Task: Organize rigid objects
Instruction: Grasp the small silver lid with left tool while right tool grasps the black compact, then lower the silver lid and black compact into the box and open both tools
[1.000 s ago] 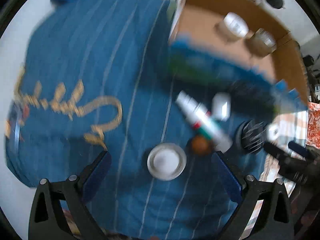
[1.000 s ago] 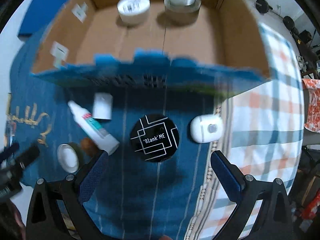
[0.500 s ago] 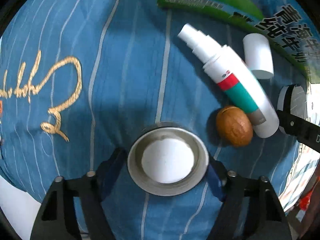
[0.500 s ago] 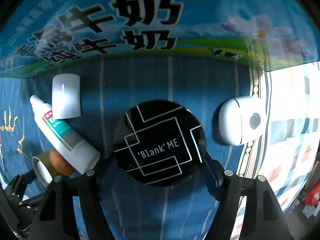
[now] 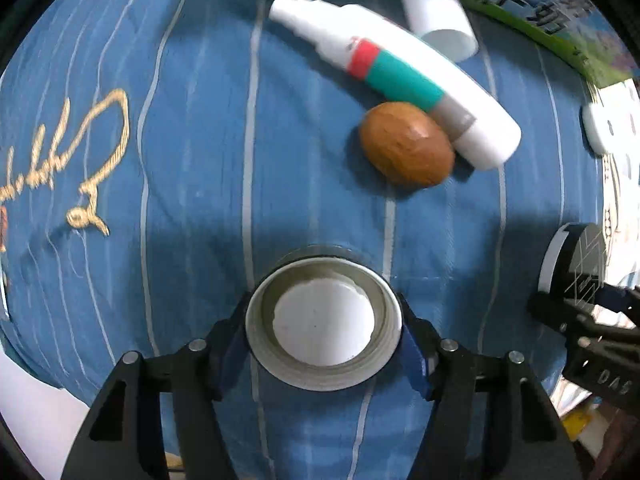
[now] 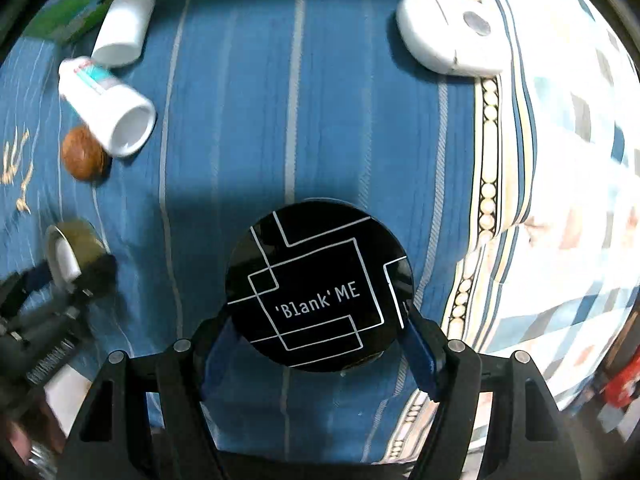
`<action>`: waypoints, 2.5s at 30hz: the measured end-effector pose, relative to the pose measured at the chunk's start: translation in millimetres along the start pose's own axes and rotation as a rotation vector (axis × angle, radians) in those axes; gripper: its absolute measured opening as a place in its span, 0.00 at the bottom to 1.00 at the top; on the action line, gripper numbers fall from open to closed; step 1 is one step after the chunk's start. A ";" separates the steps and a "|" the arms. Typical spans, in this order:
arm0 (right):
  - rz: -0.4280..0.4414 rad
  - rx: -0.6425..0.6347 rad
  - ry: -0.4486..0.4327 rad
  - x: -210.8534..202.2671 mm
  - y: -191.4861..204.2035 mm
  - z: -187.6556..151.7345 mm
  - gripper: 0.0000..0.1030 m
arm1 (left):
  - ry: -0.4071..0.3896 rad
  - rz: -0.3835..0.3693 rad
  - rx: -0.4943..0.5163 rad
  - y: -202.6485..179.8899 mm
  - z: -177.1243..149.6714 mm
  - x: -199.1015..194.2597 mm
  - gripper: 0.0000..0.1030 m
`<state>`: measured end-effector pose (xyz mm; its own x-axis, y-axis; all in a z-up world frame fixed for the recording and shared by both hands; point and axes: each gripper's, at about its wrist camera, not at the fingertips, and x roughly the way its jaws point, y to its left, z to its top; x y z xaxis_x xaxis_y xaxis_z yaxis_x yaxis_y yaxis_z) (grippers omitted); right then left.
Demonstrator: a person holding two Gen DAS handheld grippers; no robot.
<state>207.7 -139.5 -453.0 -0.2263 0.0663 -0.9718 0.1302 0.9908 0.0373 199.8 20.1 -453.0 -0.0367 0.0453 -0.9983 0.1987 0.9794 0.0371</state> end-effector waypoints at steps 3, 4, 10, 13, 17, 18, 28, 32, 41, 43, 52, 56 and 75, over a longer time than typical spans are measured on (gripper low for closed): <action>0.021 0.052 -0.008 -3.1 -6.0 7.3 0.79 | 0.000 -0.003 0.009 -11.9 6.6 -1.8 0.61; 0.005 0.058 -0.015 -3.4 -4.1 9.2 0.80 | -0.002 -0.002 0.012 -14.7 9.2 -2.3 0.61; -0.066 0.062 -0.052 -3.9 19.3 9.0 0.75 | -0.017 -0.001 0.014 -27.1 27.9 -5.4 0.61; -0.076 0.050 -0.048 -5.7 31.2 3.6 0.75 | -0.015 -0.003 0.020 -30.3 30.7 -5.6 0.60; -0.092 0.024 -0.041 -4.9 30.5 -3.7 0.75 | -0.040 -0.039 0.021 -31.2 20.9 -15.6 0.60; -0.093 0.016 -0.048 -8.8 32.7 -7.9 0.75 | -0.049 -0.045 0.022 -34.8 19.7 -22.5 0.60; -0.051 -0.030 -0.203 -86.5 49.2 -38.7 0.75 | -0.217 -0.078 0.047 -45.0 10.3 -122.4 0.60; -0.022 -0.037 -0.268 -131.3 51.4 -54.2 0.75 | -0.267 -0.104 0.022 -39.6 1.8 -163.7 0.60; 0.024 -0.038 -0.401 -216.4 25.0 -60.5 0.75 | -0.384 -0.118 0.024 -10.2 -15.3 -229.0 0.60; 0.029 -0.032 -0.428 -226.0 17.2 -64.9 0.75 | -0.399 -0.122 0.023 -8.1 -15.9 -238.9 0.60; 0.056 -0.024 -0.507 -262.0 6.9 -66.2 0.75 | -0.458 -0.151 0.020 -10.2 -17.6 -275.2 0.60; 0.069 -0.027 -0.527 -270.0 5.8 -64.7 0.75 | -0.475 -0.162 0.024 -13.6 -14.8 -284.3 0.60; 0.105 0.002 -0.548 -288.8 -7.2 37.1 0.75 | -0.429 -0.212 0.029 6.0 111.0 -266.6 0.61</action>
<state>308.0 -170.2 -181.2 0.3226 0.0929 -0.9420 0.1272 0.9819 0.1404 319.4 -8.0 -191.6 0.3268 -0.2459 -0.9125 0.2579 0.9521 -0.1642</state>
